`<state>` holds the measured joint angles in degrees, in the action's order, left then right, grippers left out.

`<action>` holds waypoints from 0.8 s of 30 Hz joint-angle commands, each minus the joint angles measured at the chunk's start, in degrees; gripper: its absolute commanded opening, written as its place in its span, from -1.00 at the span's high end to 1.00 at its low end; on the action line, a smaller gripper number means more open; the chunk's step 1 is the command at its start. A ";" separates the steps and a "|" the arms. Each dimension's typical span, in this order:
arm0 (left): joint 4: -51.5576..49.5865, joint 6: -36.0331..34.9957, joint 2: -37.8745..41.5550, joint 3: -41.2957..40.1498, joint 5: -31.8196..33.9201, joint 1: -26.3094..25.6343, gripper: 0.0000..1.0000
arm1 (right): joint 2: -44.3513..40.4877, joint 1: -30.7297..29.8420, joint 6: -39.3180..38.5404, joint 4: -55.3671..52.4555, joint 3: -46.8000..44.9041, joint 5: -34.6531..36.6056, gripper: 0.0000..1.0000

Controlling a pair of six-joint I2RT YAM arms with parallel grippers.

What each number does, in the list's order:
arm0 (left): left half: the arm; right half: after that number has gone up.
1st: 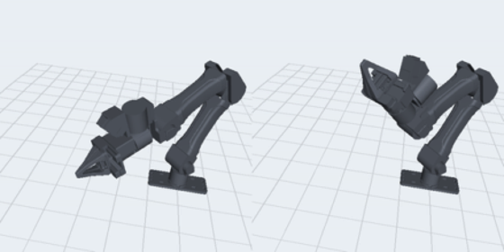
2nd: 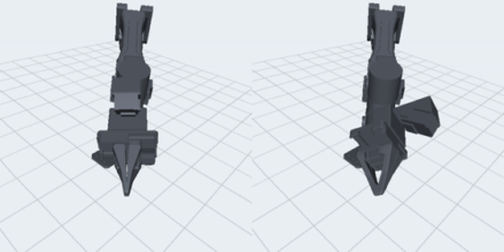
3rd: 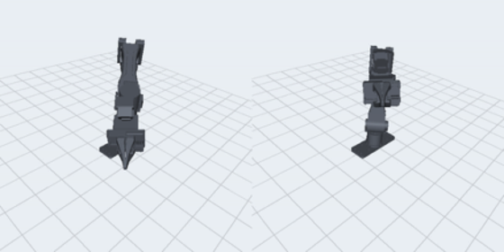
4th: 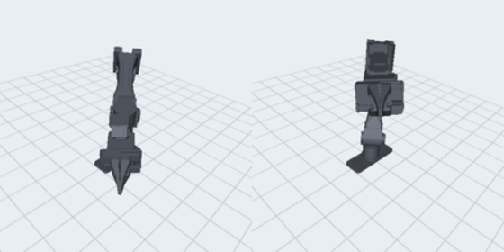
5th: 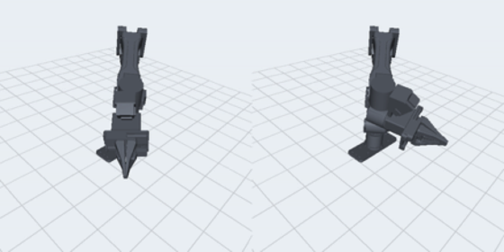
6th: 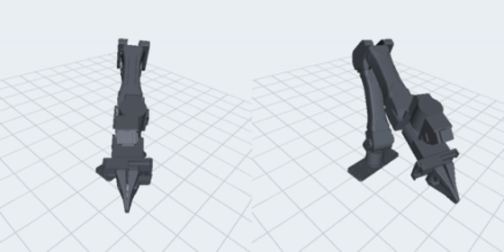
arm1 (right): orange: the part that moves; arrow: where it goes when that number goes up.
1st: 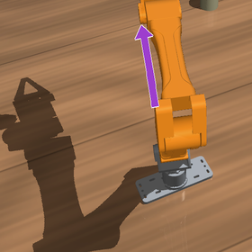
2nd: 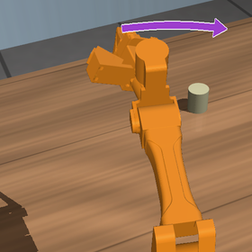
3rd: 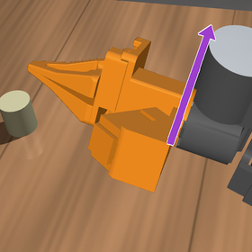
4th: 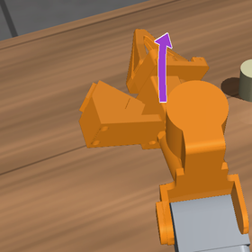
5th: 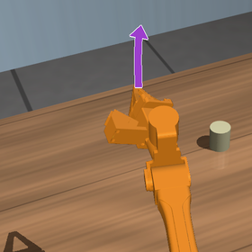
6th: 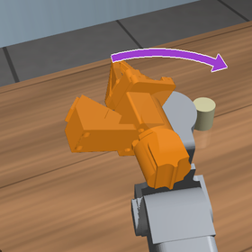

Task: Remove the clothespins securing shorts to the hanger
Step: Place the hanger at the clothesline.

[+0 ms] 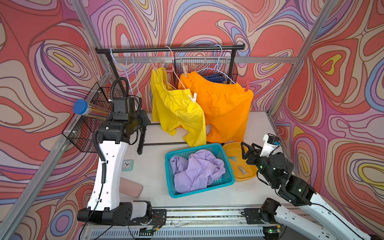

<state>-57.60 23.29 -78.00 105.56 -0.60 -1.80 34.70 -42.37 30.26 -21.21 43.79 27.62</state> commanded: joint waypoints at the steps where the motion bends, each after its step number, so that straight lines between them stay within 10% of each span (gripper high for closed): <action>1: -1.69 -2.19 -3.08 3.91 -3.69 1.04 1.00 | 1.03 -0.17 -1.77 1.62 -0.46 0.13 -0.38; 24: -10.21 -7.64 -16.93 20.21 -18.82 8.81 1.00 | 4.59 -0.15 -4.68 3.46 0.87 -0.23 -0.38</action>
<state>-64.12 17.08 -93.23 122.85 -17.32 6.09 38.98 -42.37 26.37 -18.74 43.81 27.40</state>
